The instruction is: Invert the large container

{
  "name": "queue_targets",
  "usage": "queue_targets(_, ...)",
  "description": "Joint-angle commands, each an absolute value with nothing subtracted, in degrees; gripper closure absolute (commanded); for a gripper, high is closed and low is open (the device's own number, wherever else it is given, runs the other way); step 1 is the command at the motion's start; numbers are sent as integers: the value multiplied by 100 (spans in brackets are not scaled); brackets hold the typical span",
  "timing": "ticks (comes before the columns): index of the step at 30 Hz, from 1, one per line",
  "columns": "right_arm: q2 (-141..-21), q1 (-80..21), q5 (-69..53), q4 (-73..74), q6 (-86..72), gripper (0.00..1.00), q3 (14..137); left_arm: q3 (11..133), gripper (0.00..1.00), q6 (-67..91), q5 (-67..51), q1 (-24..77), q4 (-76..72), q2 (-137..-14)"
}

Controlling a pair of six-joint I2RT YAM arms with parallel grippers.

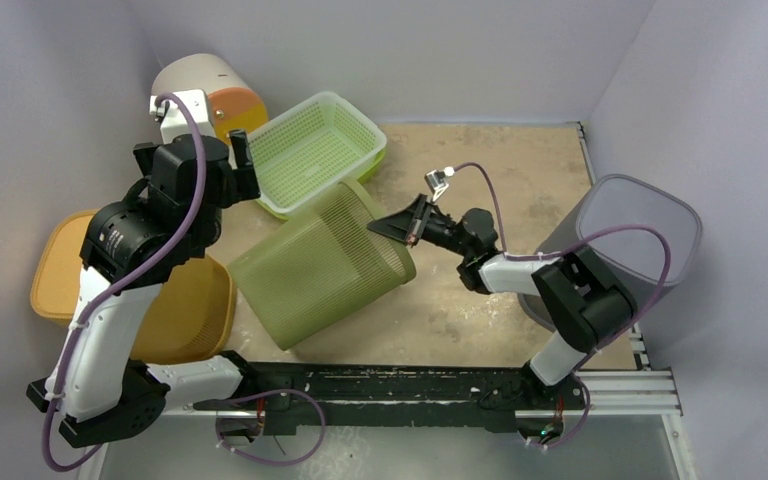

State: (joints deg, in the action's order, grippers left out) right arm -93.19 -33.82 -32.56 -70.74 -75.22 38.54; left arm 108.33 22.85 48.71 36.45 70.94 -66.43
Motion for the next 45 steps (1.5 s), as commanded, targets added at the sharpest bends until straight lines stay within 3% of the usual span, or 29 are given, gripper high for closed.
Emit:
queue_targets(1,-10043,-2714,-3981,-8734,-7930,100,3355,11102,10,2161,5037,3656,7130,-6758)
queue_targets(13,-12419,-1202,-4888,-11537,-9116,100,3291,11109,10,2162,5249,3656,7168,-7142)
queue_targets(17,-12745,-1022,-5043,-11684,-9205,100,3469,11114,10,2138,5239,3656,7100,-7295)
queue_targets(31,-10795,-1198,-4980,-11715,-10431,100,3917,11708,10,2017,5045,3663,7086,-7708)
queue_targets(45,-10452,-2961,-3625,-11683,-11443,100,4777,12480,10,2032,5012,3662,7407,-7842)
